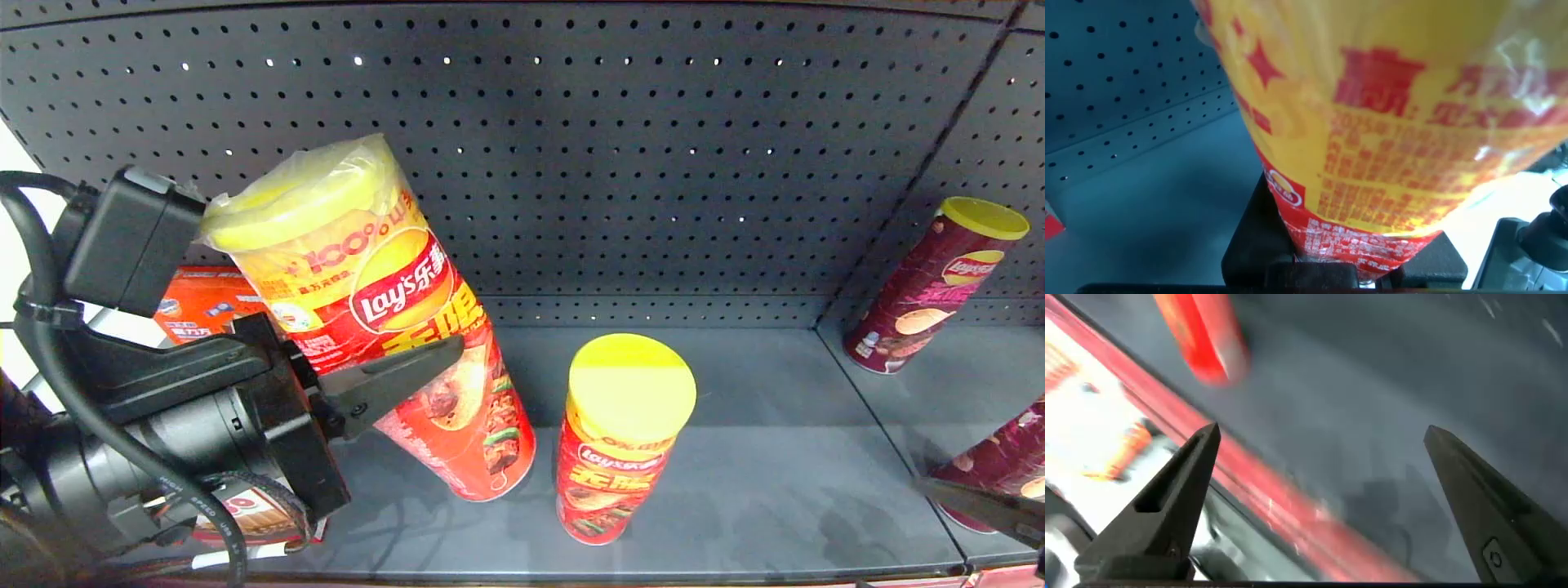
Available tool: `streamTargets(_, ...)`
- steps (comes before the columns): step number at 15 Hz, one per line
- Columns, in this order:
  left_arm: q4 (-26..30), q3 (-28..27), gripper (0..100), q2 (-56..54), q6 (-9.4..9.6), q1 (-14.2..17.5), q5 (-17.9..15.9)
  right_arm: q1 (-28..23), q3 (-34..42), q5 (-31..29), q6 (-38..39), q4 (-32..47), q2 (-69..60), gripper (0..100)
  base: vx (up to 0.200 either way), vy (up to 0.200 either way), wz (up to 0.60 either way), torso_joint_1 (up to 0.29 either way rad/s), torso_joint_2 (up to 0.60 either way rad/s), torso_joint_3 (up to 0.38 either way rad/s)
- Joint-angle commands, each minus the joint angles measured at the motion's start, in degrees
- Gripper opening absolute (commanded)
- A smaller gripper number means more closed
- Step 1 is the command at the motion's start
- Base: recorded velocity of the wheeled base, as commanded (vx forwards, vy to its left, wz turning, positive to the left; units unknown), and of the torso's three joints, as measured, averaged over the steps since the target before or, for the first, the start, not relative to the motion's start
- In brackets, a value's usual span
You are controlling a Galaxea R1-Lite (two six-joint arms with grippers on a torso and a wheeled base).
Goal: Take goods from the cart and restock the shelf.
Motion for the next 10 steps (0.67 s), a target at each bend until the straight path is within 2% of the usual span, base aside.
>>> streamTargets(1,0.0,-0.1,0,-0.1,-0.02,0.0,0.0,-4.7,7.5,-6.5,1.1,6.9,-16.1,100,0.0,0.0,0.0,0.0,0.0,0.0)
streamTargets(3,0.0,-0.1,0,0.0,0.16,-0.1,0.0,-12.1,8.0,-8.5,4.8,10.8,-19.8,100,0.0,0.0,0.0,0.0,0.0,0.0)
streamTargets(4,0.0,-0.1,0,0.0,0.25,-0.1,0.0,-19.0,8.1,-8.7,6.3,13.7,-23.4,100,0.0,0.0,0.0,0.0,0.0,0.0)
streamTargets(7,0.0,0.0,0,-0.1,0.25,-0.2,-0.1,-32.1,7.3,-7.8,6.6,27.2,-39.8,100,0.0,0.0,0.0,0.0,0.0,0.0)
streamTargets(9,0.0,0.0,0,-0.1,0.25,-0.2,-0.1,-37.3,6.9,-6.5,6.8,27.9,-42.6,100,0.0,0.0,0.0,0.0,0.0,0.0)
streamTargets(10,0.0,0.0,0,-0.1,0.25,-0.2,-0.1,-37.3,7.0,-6.5,7.0,27.5,-42.7,100,0.0,0.0,0.0,0.0,0.0,0.0)
